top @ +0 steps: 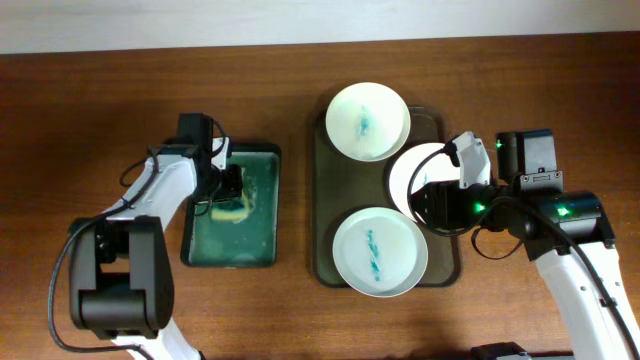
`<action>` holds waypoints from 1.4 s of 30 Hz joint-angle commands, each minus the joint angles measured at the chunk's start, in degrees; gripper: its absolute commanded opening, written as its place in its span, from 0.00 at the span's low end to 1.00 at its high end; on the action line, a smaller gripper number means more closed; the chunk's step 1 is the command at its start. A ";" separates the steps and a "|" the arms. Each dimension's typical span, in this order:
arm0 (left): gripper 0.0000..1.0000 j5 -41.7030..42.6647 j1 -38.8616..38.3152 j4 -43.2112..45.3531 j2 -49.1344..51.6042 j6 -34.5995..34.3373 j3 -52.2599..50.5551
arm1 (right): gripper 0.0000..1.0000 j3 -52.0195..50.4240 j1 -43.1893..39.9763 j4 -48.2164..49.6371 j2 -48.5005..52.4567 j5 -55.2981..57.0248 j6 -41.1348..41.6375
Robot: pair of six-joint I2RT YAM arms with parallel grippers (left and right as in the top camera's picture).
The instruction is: Clean dirty plates on tray and stack at the side
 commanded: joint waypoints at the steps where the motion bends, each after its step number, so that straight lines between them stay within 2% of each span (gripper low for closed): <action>1: 1.00 1.11 -0.37 -11.69 0.83 -1.27 8.41 | 0.59 1.16 -0.33 -0.37 -0.33 -0.48 -0.35; 5: 1.00 0.98 -0.37 -14.64 0.61 -1.25 11.87 | 0.59 1.16 -0.33 -0.81 -0.33 -0.46 -0.37; 6: 0.67 -0.15 -0.44 -13.92 0.68 -1.38 10.21 | 0.59 1.16 -0.33 -1.57 -0.33 0.44 -0.35; 7: 0.58 -3.41 -0.46 -13.29 0.68 -3.96 8.90 | 0.59 1.16 -0.33 -2.12 -0.33 2.05 0.07; 8: 0.58 -6.99 -0.61 -12.22 0.68 -7.54 7.10 | 0.57 1.16 -0.33 -2.95 -0.33 5.53 3.72; 10: 0.53 -7.48 -1.11 -8.35 0.68 -8.63 2.91 | 0.56 1.11 -0.33 -5.46 -0.22 13.38 11.91; 14: 0.41 -9.62 -2.84 -3.19 0.68 -9.22 -0.81 | 0.56 1.05 -0.33 -9.38 2.58 14.14 12.66; 16: 0.00 -10.05 -3.41 -2.27 0.68 -9.20 -0.81 | 0.56 1.01 -0.33 -10.86 5.22 14.14 12.44; 18: 0.00 -10.05 -3.98 -4.13 0.66 -9.20 1.31 | 0.56 0.90 -0.33 -11.06 9.16 14.12 11.82; 21: 0.00 -9.31 -3.98 -11.63 0.02 -9.07 8.70 | 0.54 0.74 -0.33 -10.93 15.30 14.12 10.95; 23: 0.00 -6.36 -4.09 -17.18 -1.14 -6.16 14.86 | 0.47 0.74 -0.33 -9.92 20.48 14.14 9.42; 25: 0.00 -2.84 -4.79 -20.13 -2.58 -3.98 18.86 | 0.43 0.74 -0.35 -7.61 26.71 14.14 9.42; 29: 0.00 0.59 -5.79 -22.58 -5.03 -3.82 20.04 | 0.35 -0.46 -0.37 -7.17 37.13 14.14 7.91; 32: 0.00 3.78 -5.86 -23.41 -5.03 -1.49 20.04 | 0.34 -4.20 -0.37 -4.37 38.12 14.03 7.93; 35: 0.00 6.32 -6.05 -23.32 -5.03 -0.55 20.04 | 0.17 -7.13 -0.33 3.30 38.12 7.32 7.96; 36: 0.00 6.32 -6.38 -23.32 -5.03 -0.55 20.04 | 0.07 -7.72 -0.33 5.92 38.12 5.62 7.98; 40: 0.00 6.29 -10.45 -21.86 -5.01 -0.61 20.02 | 0.04 -7.85 -0.33 14.32 38.12 5.29 8.39; 42: 0.00 6.34 -13.68 -20.22 -5.01 -3.87 20.02 | 0.04 -7.85 -0.33 14.95 38.12 5.35 8.39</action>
